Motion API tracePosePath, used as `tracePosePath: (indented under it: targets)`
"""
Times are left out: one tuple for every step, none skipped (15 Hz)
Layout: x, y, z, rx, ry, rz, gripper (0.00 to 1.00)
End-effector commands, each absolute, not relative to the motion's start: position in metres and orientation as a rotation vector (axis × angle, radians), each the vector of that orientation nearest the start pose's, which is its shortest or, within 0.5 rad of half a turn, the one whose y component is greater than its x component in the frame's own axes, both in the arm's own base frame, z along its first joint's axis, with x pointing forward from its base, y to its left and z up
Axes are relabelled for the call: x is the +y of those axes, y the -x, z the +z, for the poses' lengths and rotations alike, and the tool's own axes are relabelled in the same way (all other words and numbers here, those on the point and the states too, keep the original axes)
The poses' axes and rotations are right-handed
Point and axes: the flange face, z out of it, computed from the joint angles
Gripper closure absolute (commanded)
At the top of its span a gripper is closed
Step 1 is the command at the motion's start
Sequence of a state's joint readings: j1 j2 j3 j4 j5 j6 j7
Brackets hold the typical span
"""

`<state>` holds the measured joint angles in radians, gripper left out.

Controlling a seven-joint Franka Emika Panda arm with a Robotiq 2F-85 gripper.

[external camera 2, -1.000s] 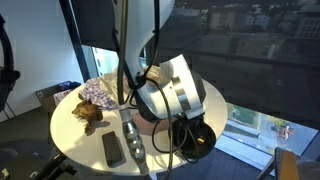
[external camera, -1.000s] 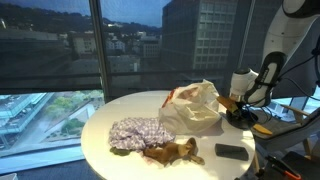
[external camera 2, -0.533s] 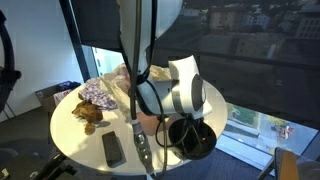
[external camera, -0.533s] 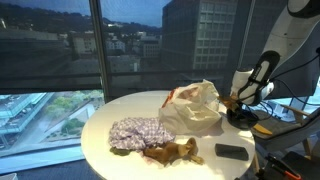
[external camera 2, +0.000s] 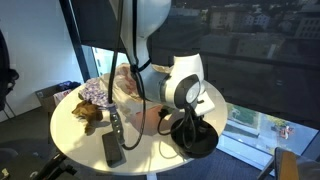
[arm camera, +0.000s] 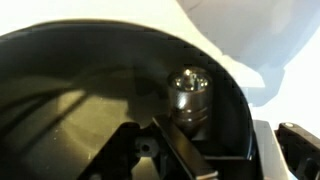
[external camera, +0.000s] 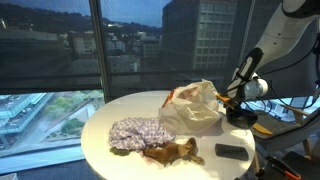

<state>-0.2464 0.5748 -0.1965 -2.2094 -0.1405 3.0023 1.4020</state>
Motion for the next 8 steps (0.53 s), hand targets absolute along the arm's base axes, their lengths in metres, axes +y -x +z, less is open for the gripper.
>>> tracePosePath:
  targets:
    - [-0.228, -0.504, 0.155, 2.29, 2.167, -0.383, 0.94]
    - [-0.226, -0.503, 0.157, 2.281, 2.188, -0.38, 0.95]
    - [-0.221, -0.504, 0.158, 2.258, 2.215, -0.361, 0.99]
    - [-0.215, -0.505, 0.158, 2.236, 2.243, -0.345, 0.94]
    - [-0.207, -0.507, 0.159, 2.204, 2.276, -0.342, 0.93]
    - [-0.198, -0.509, 0.161, 2.171, 2.302, -0.335, 0.94]
    - [-0.191, -0.509, 0.165, 2.152, 2.326, -0.338, 0.93]
    - [-0.187, -0.507, 0.17, 2.163, 2.339, -0.357, 0.93]
